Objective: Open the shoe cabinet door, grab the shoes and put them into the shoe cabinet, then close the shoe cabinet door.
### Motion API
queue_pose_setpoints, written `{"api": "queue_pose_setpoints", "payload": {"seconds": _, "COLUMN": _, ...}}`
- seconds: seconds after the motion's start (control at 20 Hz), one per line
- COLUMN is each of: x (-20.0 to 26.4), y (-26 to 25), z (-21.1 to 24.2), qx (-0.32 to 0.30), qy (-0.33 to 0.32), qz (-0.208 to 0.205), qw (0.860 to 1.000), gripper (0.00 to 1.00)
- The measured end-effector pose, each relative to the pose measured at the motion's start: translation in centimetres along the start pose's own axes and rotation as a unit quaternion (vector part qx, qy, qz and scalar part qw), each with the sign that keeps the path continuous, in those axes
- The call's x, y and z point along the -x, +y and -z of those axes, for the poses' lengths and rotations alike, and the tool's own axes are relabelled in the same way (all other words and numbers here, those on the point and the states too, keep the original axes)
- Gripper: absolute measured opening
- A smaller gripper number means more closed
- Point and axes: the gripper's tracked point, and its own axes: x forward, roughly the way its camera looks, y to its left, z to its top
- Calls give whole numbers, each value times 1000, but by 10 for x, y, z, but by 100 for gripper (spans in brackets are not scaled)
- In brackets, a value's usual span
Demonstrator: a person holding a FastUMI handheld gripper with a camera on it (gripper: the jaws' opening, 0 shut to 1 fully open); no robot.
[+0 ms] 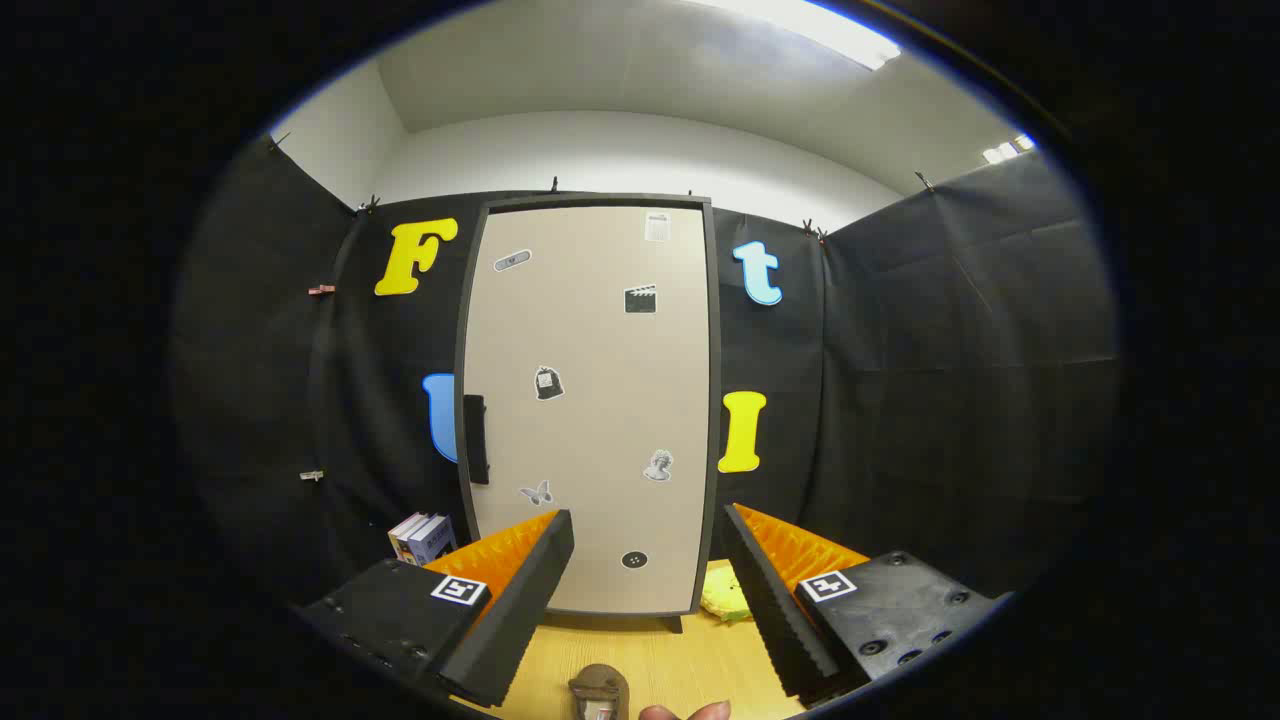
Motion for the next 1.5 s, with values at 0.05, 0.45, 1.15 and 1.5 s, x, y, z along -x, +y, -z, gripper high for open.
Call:
{"api": "queue_pose_setpoints", "payload": {"seconds": 0.05, "x": 0, "y": -2, "z": -2, "qx": 0, "qy": -2, "qz": 4, "qw": 1000, "gripper": 97}}
{"api": "queue_pose_setpoints", "payload": {"seconds": 0.45, "x": 2, "y": 4, "z": -6, "qx": 5, "qy": -2, "qz": 0, "qw": 1000, "gripper": 98}}
{"api": "queue_pose_setpoints", "payload": {"seconds": 1.15, "x": -24, "y": 71, "z": -17, "qx": -12, "qy": -3, "qz": -45, "qw": 999, "gripper": 97}}
{"api": "queue_pose_setpoints", "payload": {"seconds": 1.5, "x": -85, "y": 147, "z": -18, "qx": -18, "qy": -6, "qz": -76, "qw": 997, "gripper": 97}}
